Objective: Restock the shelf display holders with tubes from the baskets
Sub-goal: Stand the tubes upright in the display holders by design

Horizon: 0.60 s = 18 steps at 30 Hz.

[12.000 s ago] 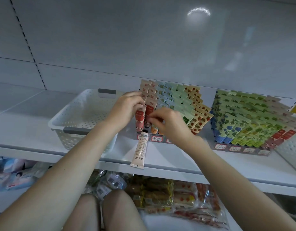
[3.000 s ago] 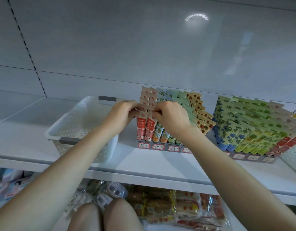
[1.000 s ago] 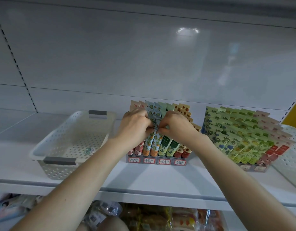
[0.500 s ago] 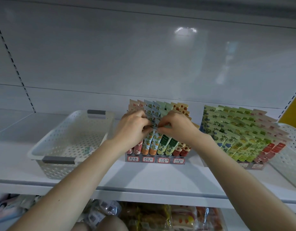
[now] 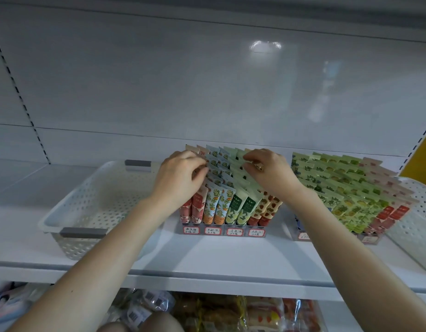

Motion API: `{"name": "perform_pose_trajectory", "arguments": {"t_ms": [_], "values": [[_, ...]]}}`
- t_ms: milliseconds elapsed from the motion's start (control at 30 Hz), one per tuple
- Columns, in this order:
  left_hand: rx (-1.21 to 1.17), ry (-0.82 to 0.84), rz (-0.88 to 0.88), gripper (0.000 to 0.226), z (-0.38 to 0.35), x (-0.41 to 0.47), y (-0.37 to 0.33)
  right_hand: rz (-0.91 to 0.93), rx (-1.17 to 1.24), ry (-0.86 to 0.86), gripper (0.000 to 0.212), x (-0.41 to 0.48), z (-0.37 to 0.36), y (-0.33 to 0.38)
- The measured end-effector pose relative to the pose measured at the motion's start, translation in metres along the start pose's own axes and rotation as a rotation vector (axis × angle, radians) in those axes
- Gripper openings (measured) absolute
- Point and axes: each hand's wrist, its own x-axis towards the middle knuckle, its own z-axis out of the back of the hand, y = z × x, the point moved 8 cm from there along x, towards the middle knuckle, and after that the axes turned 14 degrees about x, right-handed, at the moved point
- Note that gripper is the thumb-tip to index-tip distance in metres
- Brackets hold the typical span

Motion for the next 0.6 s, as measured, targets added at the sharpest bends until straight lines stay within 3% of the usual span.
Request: {"name": "perform_pose_trajectory", "arguments": {"t_ms": [400,600], "values": [[-0.035,0.081,-0.077,0.025,-0.017,0.012,-0.027,-0.079,0.006,-0.054,0.019,-0.008,0.036,-0.03],[-0.021,0.187,-0.295,0.024,-0.035,0.003,-0.057,-0.058,0.007,0.032,0.019,-0.023,0.033,-0.023]]}}
